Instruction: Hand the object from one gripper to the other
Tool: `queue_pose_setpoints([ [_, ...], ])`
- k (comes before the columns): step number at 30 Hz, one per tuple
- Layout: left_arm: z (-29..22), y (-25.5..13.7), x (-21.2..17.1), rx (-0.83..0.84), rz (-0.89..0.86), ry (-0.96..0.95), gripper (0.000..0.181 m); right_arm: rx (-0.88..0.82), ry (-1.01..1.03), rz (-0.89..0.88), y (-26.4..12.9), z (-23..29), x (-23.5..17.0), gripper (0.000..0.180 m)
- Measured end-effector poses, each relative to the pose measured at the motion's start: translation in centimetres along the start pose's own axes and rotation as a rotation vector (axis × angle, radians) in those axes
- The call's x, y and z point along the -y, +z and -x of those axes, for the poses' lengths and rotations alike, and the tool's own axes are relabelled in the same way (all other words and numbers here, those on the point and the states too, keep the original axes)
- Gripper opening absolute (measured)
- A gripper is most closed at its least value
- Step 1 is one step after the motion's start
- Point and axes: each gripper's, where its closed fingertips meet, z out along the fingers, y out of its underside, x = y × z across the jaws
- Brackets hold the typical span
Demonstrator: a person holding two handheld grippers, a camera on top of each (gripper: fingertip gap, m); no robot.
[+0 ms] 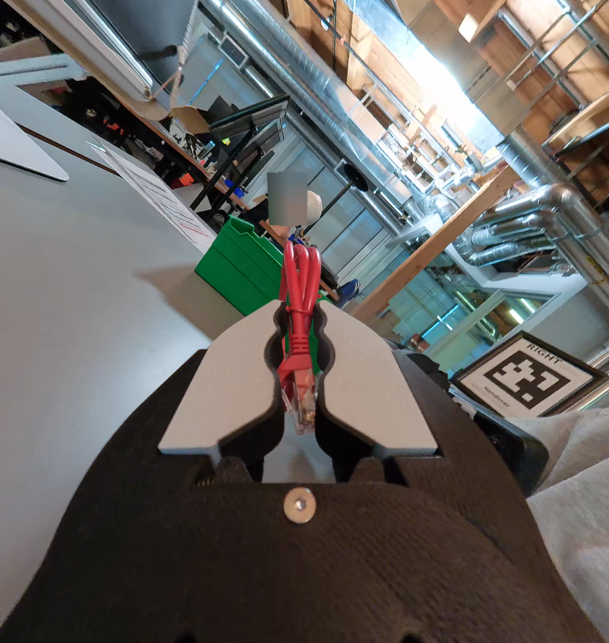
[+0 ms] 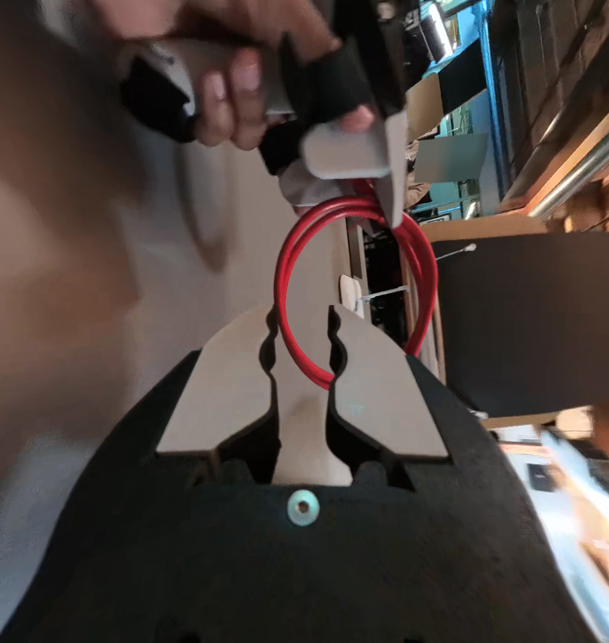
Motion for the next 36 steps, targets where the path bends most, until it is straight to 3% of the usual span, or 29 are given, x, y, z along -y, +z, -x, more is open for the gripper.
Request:
queue_pose_setpoints([
  [2,-0.5,0.3,-0.5,-0.012,0.030,0.022,0.015,0.022,-0.061,0.057,0.3,0.7,-0.4,0.022],
  [6,-1.5,1.0,-1.3,-0.052,0.069,0.050,0.015,0.091,-0.070,0.156,1.0,2.0,-2.0,0.028],
  [8,-1.7,1.2,-1.7,-0.057,0.081,0.052,0.015,0.106,-0.075,0.187,1.0,2.3,-2.7,0.007],
  [13,-1.8,1.0,-1.0,-0.067,0.038,0.065,0.015,0.120,-0.024,0.177,0.8,2.0,-2.1,0.007],
  [17,-2.1,0.7,0.8,-0.051,-0.090,0.127,0.071,0.107,0.070,0.146,0.8,1.4,-2.2,0.006],
  [20,-1.8,0.4,1.5,-0.025,-0.142,0.152,0.093,0.077,0.267,0.034,0.1,-0.5,-1.4,0.007],
  [26,-1.0,0.3,1.3,-0.013,-0.125,0.129,0.086,0.183,0.677,-0.410,-3.2,-3.4,2.7,0.007],
  [30,-0.3,0.6,0.1,0.048,-0.022,0.207,0.063,0.372,0.975,-0.557,-4.4,-4.0,3.7,0.006],
  [36,0.6,1.0,-1.7,0.109,0.097,0.289,0.052,0.657,1.351,-0.784,-6.2,-5.3,4.8,0.007],
])
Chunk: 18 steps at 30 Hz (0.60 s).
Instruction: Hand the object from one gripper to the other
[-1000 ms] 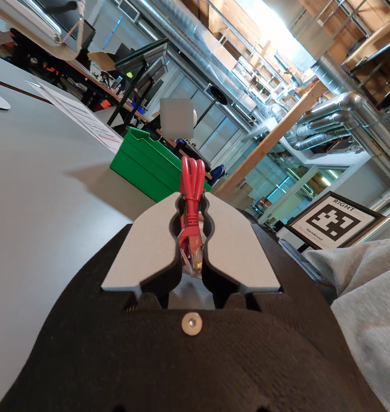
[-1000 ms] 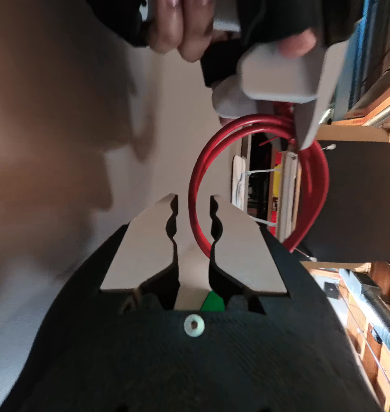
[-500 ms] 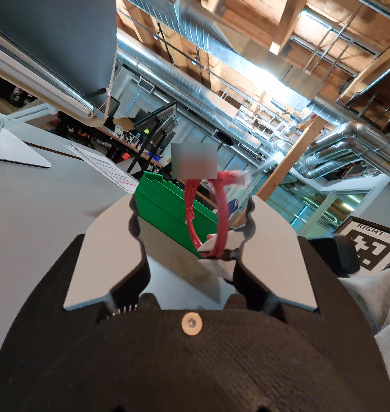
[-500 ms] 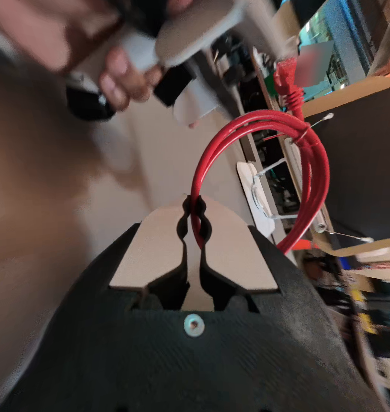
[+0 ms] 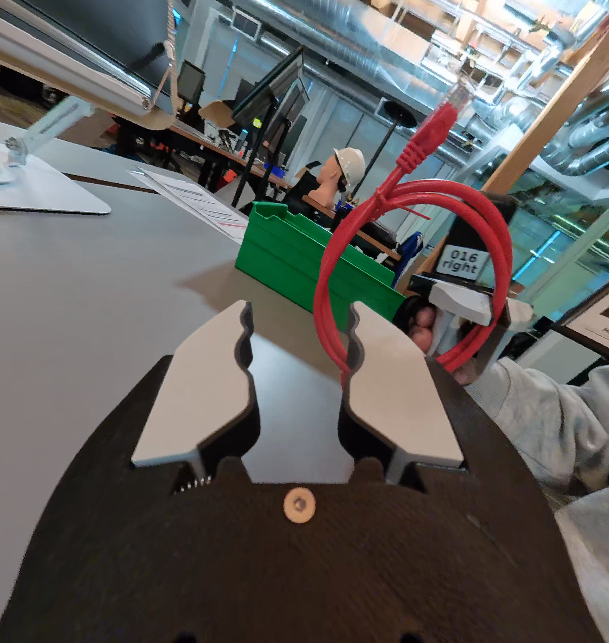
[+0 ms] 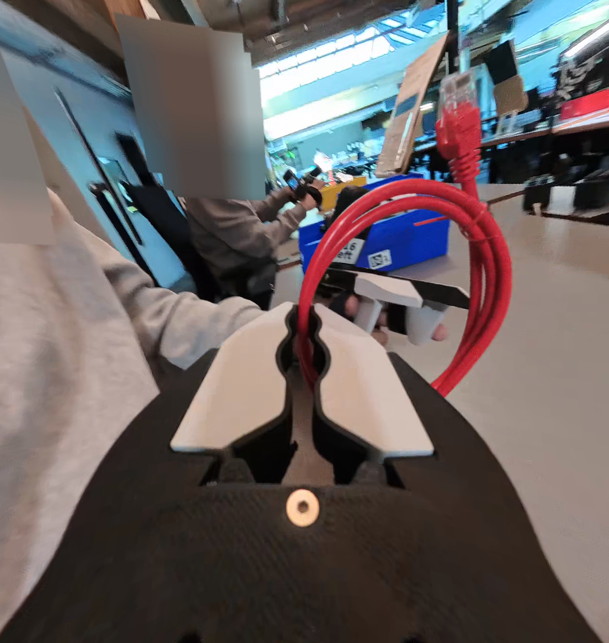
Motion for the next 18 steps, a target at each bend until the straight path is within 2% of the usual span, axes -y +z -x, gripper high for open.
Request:
queue_pose_setpoints([
  [5,-1.5,0.6,-0.8,-0.101,0.034,-0.028,0.046,0.088,0.110,-0.035,0.2,0.7,0.1,0.006],
  [10,-2.1,0.8,-1.3,-0.126,0.053,-0.031,0.027,0.139,0.147,-0.027,0.9,1.5,-0.4,0.006],
  [12,-2.1,0.7,-1.4,-0.126,0.063,-0.030,0.011,0.144,0.143,-0.017,1.2,1.6,-0.6,0.007],
  [18,-1.9,0.8,-2.0,-0.090,0.111,0.026,0.007,0.146,0.138,-0.045,1.2,1.5,-0.6,0.008],
])
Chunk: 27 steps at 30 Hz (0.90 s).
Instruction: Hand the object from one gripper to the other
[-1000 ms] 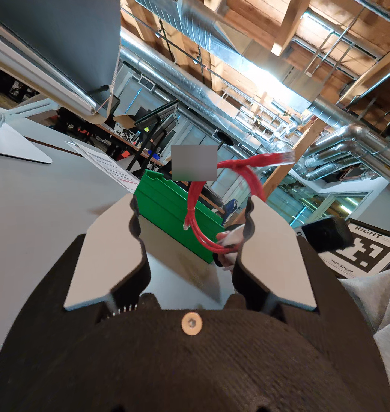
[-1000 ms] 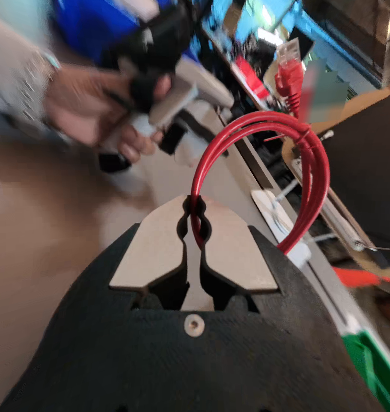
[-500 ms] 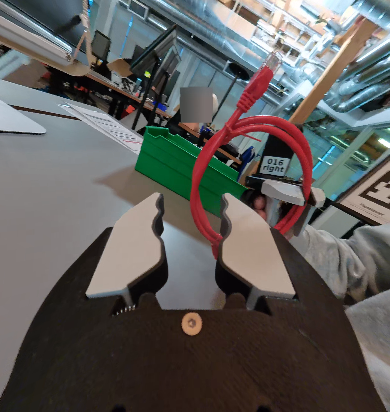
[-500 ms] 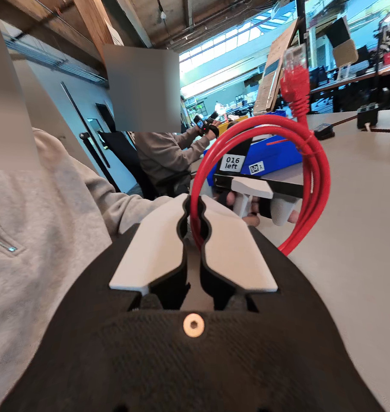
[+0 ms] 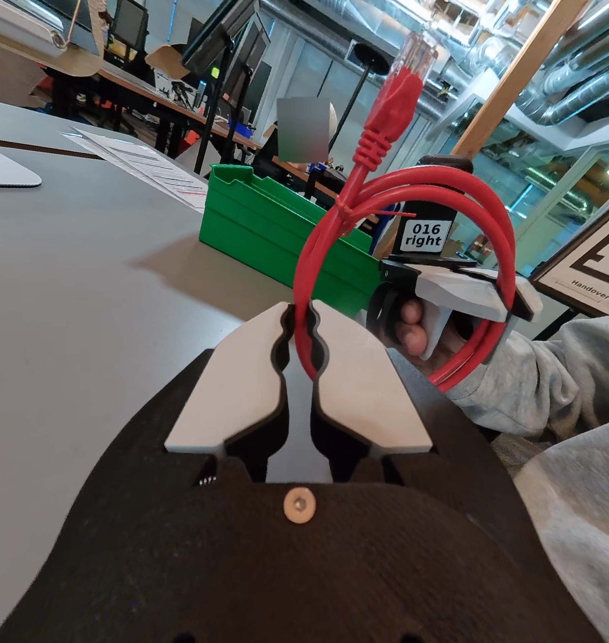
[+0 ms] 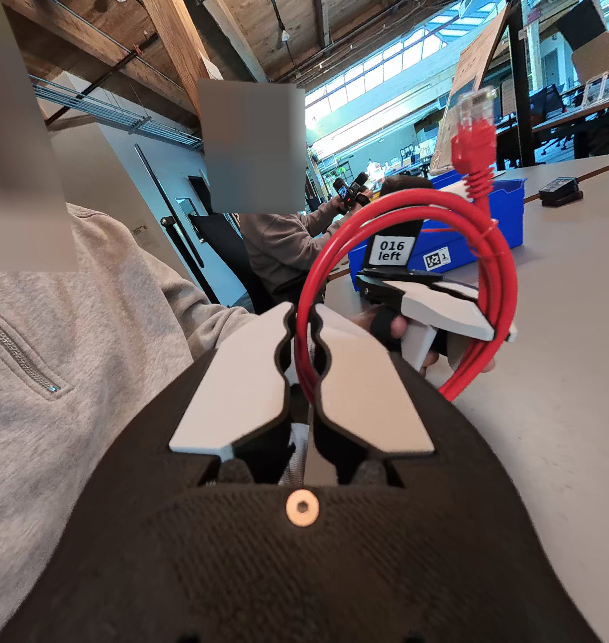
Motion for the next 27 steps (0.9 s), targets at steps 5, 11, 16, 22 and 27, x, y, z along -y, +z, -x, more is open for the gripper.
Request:
queue_pose_setpoints([
  [5,0.3,-0.4,0.6,0.008,-0.034,-0.019,0.007,-0.065,-0.058,-0.061,-0.4,-1.0,0.7,0.038],
  [11,1.8,-1.7,2.0,0.014,-0.144,-0.165,0.007,-0.177,-0.110,-0.170,-1.9,-2.5,2.5,0.059],
  [16,2.9,-2.9,3.0,-0.056,-0.260,-0.380,0.007,-0.282,-0.177,-0.136,-3.0,-4.1,2.4,0.055],
  [22,2.4,-2.1,2.0,-0.192,-0.199,-0.617,0.006,-0.429,-0.472,0.156,-3.5,-6.8,-0.8,0.045],
  [27,0.3,-0.6,0.1,-0.340,-0.060,-0.773,0.007,-0.440,-0.798,0.293,-2.3,-6.1,-2.4,0.041],
])
